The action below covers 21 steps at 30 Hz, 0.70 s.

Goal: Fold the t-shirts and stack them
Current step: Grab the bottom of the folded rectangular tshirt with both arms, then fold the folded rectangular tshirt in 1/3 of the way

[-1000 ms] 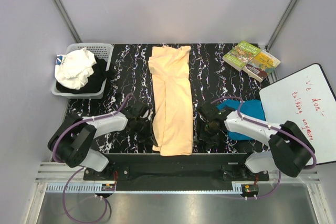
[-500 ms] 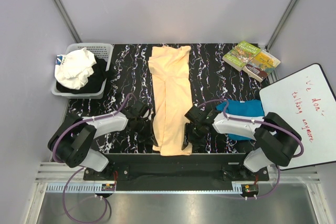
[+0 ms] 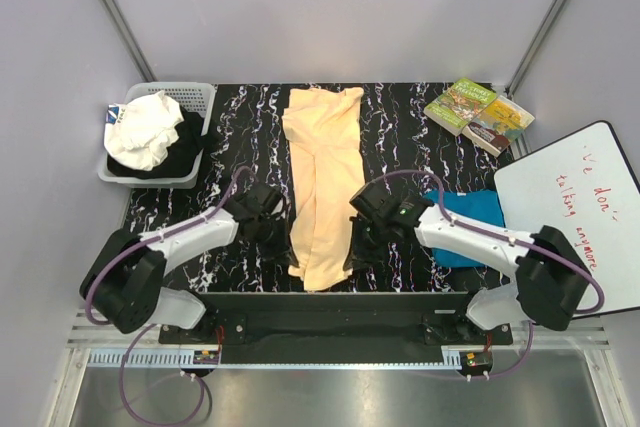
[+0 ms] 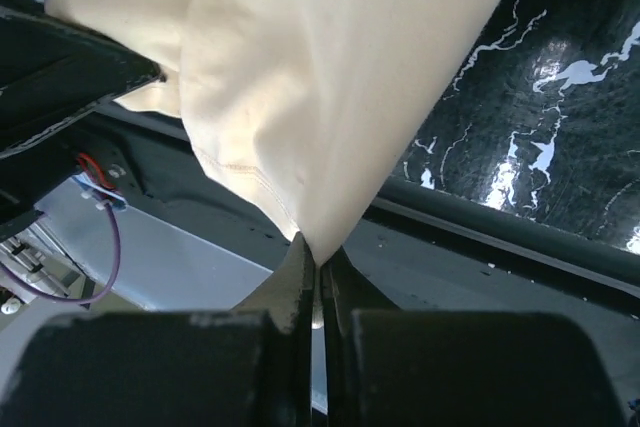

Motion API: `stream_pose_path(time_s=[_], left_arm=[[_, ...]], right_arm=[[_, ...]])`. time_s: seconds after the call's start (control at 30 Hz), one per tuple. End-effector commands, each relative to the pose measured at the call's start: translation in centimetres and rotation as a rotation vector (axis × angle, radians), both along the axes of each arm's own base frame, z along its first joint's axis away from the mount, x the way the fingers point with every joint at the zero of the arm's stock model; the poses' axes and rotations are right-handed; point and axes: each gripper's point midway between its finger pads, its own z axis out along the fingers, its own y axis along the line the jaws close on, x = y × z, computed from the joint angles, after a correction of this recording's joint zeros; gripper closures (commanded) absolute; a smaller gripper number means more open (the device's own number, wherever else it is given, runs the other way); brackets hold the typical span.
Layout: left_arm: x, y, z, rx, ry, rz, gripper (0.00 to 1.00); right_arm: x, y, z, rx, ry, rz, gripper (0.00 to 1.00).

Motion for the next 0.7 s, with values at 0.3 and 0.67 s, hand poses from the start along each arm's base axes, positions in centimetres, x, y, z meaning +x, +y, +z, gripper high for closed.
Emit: stream_pose_path(time_s=[0.3,0.67], left_arm=[[10.7,-3.3,10.7,-0.089,-0.254,0.020,1.00],[19.9,-2.9,10.1,-0.128,-0.249,0.050,1.00]], right_arm=[[11.9,-2.0,6.1,-0.109,-0.300,0.004,0.99],[25.3,-2.8,3.6,-0.162,-0.339,-0.014,0.98]])
